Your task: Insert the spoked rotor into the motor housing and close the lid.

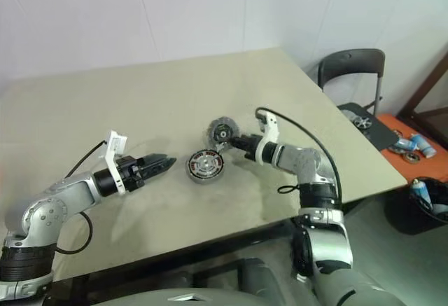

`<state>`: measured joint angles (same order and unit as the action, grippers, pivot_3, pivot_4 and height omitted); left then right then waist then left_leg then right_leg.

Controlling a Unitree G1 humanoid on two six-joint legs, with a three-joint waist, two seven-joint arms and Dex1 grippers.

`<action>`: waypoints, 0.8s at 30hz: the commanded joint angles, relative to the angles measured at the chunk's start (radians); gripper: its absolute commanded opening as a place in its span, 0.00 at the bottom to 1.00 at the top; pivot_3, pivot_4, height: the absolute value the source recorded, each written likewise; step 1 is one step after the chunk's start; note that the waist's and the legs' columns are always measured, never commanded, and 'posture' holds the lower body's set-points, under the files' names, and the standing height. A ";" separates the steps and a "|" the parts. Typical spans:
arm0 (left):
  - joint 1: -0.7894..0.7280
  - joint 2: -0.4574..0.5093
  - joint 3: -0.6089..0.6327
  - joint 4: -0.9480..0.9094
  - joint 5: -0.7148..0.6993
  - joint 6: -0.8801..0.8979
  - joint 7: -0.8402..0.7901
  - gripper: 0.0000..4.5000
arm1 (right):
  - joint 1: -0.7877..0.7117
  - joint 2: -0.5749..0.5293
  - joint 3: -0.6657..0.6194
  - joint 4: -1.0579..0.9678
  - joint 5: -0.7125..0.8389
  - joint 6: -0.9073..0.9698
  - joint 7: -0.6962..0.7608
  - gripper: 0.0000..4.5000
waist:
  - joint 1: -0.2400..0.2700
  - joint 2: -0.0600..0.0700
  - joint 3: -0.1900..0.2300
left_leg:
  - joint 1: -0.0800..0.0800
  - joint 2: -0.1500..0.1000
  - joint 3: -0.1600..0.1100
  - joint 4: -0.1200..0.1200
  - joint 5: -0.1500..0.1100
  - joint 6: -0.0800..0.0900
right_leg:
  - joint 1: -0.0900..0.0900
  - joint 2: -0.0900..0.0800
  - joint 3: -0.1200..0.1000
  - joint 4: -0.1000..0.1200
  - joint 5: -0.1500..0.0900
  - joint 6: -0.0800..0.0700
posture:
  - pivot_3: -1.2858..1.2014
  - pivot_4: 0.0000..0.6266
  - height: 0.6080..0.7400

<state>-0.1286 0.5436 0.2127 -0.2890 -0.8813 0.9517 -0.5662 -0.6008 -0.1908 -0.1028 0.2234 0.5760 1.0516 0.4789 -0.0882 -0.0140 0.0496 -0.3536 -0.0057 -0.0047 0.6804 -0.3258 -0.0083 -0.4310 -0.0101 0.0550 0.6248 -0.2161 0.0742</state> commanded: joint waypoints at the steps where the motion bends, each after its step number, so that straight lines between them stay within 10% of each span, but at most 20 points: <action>1: -0.015 0.002 0.008 -0.011 0.002 -0.023 -0.014 0.64 | 0.056 -0.056 0.277 -0.170 -0.113 -0.110 0.115 0.04 | -0.008 0.000 0.000 | 0.000 0.000 0.000 0.000 0.000 0.000 | 0.000 0.000 0.000 0.000 0.000 0.000 | 0.52 0.00 1.00; 21: -0.004 -0.006 0.035 -0.081 -0.049 0.023 0.052 0.64 | 0.147 -0.365 0.659 -0.141 -0.983 -1.295 -0.053 0.04 | 0.025 -0.002 -0.001 | 0.004 -0.002 0.000 0.000 0.000 0.000 | 0.005 -0.002 0.000 -0.002 0.000 0.000 | 0.52 0.00 1.00; 24: -0.006 -0.005 0.039 -0.089 -0.062 0.033 0.069 0.64 | 0.171 -0.377 0.649 -0.130 -1.045 -1.403 -0.107 0.22 | 0.032 -0.002 -0.001 | 0.004 -0.002 0.000 0.000 0.000 0.000 | 0.005 -0.002 0.000 -0.002 -0.001 -0.002 | 0.52 0.00 1.00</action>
<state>-0.1155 0.5385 0.2236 -0.3398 -0.9208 0.9806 -0.5069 -0.4295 -0.5662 0.5527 0.0950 -0.4329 -0.2875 0.4053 -0.0564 -0.0160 0.0485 -0.3497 -0.0076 -0.0046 0.6809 -0.3258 -0.0087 -0.4263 -0.0120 0.0552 0.6222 -0.2181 0.0709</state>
